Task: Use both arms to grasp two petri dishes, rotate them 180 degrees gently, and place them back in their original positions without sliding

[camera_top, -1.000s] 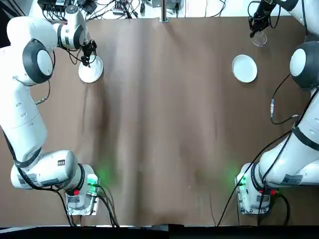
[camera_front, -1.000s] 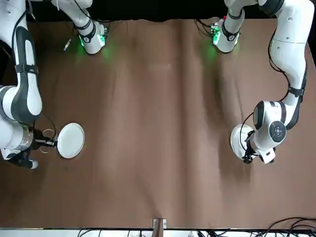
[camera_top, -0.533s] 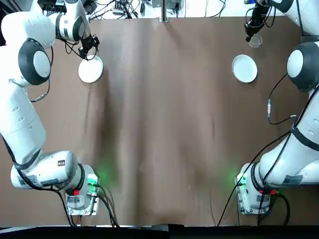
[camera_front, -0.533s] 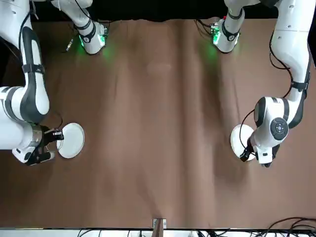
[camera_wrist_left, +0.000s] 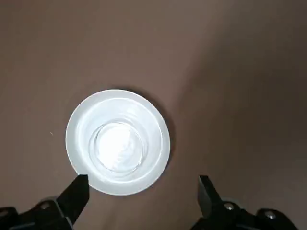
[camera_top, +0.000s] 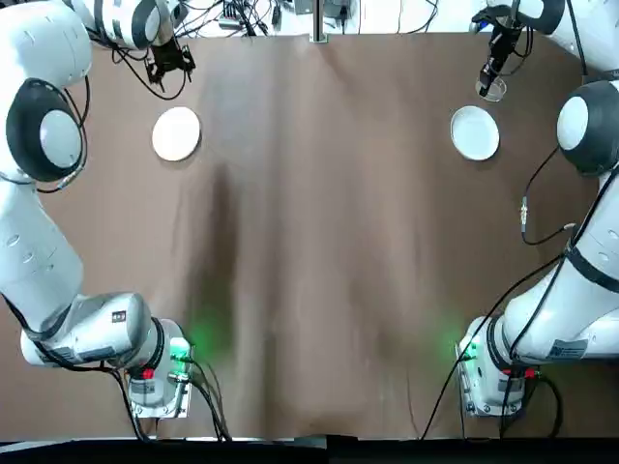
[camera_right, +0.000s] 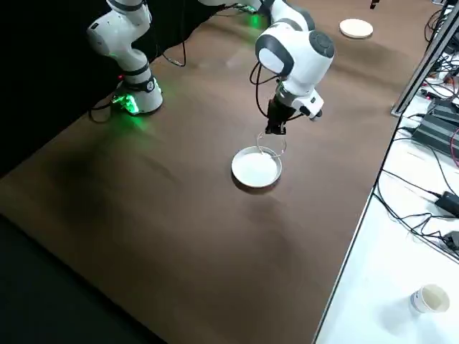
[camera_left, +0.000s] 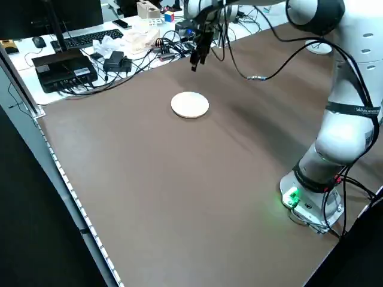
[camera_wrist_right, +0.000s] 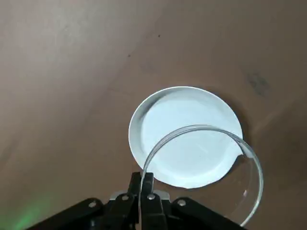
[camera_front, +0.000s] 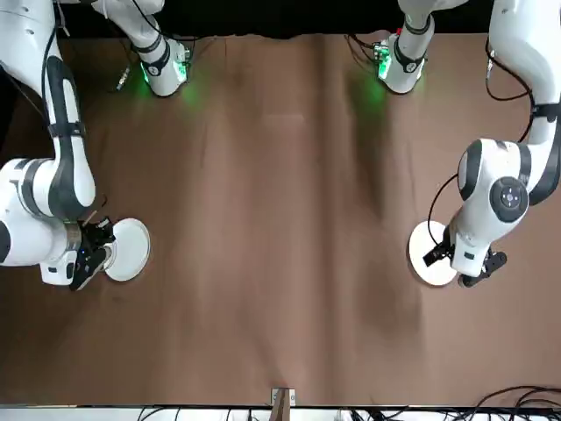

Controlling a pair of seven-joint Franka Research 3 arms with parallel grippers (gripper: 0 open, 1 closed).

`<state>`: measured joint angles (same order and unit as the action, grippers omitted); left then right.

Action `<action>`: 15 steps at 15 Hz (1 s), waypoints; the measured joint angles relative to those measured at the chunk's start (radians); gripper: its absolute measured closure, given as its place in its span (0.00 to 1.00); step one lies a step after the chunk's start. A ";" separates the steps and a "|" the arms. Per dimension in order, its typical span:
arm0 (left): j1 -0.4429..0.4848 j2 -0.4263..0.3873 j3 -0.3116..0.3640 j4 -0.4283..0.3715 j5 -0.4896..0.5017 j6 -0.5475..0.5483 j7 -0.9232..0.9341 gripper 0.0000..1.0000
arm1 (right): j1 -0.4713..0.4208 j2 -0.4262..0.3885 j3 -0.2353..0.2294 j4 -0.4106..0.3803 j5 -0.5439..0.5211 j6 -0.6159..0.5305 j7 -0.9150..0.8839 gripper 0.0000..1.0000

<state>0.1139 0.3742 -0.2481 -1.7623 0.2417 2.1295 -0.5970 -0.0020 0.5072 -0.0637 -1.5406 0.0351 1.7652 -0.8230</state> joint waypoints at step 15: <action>0.002 -0.155 -0.048 0.078 -0.001 -0.148 0.350 0.00 | -0.018 -0.007 -0.011 -0.151 -0.040 0.221 -0.473 0.97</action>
<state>0.1156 0.2191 -0.2964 -1.6847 0.2410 1.9817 -0.2474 -0.0196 0.5000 -0.0743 -1.6915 -0.0046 1.9863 -1.2958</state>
